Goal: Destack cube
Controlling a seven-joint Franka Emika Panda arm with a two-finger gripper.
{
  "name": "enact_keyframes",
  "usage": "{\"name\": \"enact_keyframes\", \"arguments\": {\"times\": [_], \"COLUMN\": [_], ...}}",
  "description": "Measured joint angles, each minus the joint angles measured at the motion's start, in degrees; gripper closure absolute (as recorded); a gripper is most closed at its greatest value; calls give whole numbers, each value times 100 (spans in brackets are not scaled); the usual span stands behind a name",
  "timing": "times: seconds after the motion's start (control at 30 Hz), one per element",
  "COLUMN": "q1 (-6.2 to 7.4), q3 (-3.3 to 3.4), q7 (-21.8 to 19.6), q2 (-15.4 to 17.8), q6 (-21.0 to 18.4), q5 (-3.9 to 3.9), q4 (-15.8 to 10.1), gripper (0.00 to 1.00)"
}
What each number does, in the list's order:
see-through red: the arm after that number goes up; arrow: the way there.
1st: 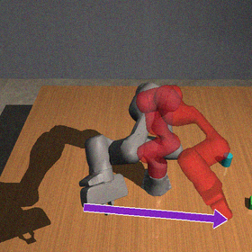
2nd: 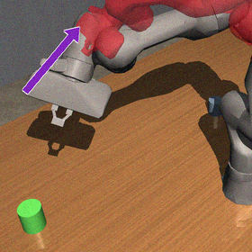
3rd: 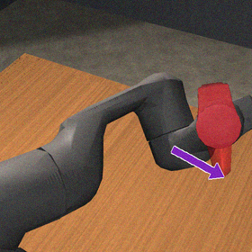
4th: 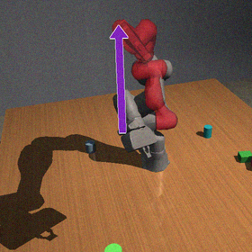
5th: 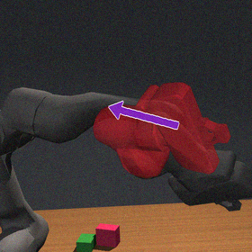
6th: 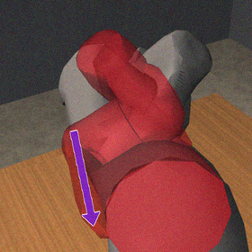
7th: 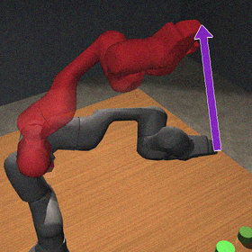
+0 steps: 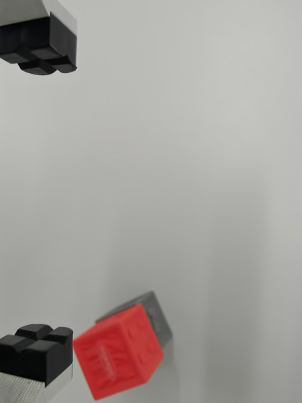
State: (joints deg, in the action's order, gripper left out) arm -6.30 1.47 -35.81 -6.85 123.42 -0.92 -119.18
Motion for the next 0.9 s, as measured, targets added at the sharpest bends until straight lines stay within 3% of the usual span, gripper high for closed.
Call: {"name": "enact_keyframes", "arguments": {"times": [0.9], "q1": [-541], "q3": [291], "q7": [2427], "q2": [-95], "q6": [958], "q5": [15], "q4": [-725], "gripper": [0]}}
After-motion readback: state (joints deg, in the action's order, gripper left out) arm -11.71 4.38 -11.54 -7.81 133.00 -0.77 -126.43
